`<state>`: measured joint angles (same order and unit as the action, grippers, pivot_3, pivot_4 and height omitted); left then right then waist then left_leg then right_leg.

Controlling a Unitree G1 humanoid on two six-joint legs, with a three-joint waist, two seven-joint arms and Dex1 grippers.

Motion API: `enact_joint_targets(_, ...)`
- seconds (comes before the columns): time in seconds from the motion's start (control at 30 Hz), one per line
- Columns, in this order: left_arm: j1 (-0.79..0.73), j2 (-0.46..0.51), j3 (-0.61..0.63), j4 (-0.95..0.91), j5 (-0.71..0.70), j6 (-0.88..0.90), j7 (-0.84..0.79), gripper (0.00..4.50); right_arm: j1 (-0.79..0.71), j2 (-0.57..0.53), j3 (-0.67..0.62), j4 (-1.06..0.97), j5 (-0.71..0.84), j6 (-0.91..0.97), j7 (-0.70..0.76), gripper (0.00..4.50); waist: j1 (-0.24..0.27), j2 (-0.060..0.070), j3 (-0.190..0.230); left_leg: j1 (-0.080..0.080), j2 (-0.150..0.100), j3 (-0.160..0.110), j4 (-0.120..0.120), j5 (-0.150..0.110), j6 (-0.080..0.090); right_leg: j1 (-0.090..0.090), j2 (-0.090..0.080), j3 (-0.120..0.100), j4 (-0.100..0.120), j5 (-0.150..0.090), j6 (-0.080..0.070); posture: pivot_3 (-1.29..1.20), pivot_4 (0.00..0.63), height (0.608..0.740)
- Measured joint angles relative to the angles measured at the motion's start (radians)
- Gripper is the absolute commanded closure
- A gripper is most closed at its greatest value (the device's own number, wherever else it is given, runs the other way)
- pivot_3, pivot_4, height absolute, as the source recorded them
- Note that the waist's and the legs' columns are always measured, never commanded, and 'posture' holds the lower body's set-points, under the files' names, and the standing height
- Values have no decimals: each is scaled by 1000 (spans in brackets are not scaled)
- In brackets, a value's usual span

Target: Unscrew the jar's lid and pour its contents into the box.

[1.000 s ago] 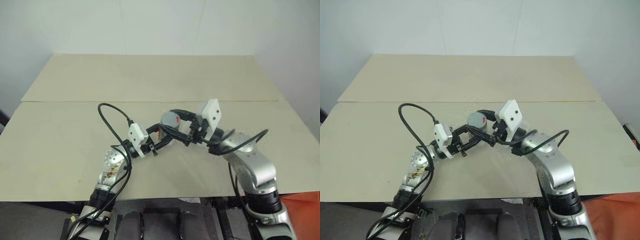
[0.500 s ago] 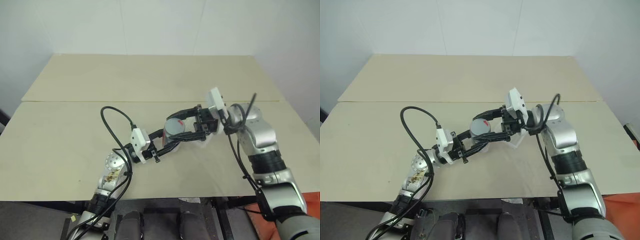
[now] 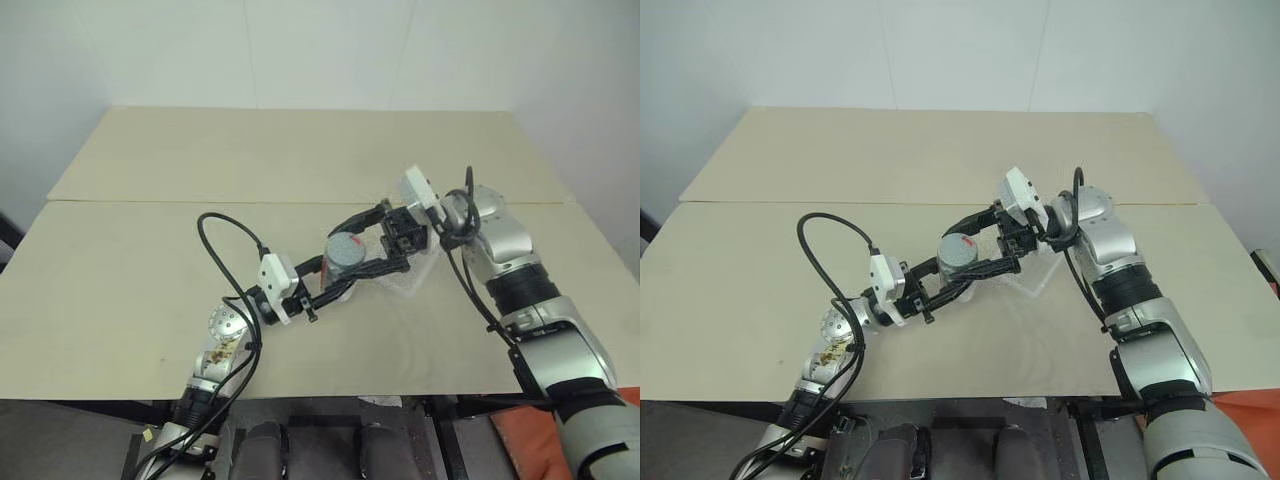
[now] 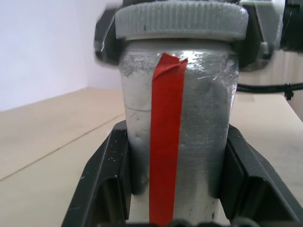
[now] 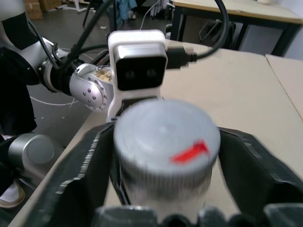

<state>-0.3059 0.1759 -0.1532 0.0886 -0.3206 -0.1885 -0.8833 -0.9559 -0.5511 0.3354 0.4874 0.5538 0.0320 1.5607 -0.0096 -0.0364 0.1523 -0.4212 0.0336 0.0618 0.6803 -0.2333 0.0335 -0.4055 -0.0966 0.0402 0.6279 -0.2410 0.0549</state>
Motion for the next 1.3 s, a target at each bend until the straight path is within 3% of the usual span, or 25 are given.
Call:
enact_joint_targets(0.3, -13, -6, 1, 7, 0, -6, -2, 2526, 171, -42, -149, -169, -6, 2, -45, 46, 7, 0, 0, 0, 0, 0, 0, 0, 0, 0, -1, 0, 0, 0, 0, 0, 150, 740)
enact_joint_targets(0.77, -52, -22, 3, 67, 62, -30, 59, 2526, 550, -33, -329, -747, -111, 185, -641, 46, 18, 0, 0, 0, -1, 0, 0, 0, 0, 0, 0, 0, 0, 0, 0, 0, 150, 740)
enact_joint_targets(0.97, -62, -32, 5, 100, 86, -54, 88, 2526, 664, -34, -361, -980, -88, 324, -787, 46, 20, 0, 0, 0, -1, 0, 0, 0, 0, 0, 0, 0, 0, 0, 0, 0, 150, 740)
enact_joint_targets(1.3, -77, -39, 4, 122, 90, -70, 98, 2526, 612, 137, -267, -1067, -165, 403, -1043, 46, 13, 0, 0, 0, -1, 0, 1, 0, 0, 0, 2, 0, 0, 0, 0, 0, 150, 740)
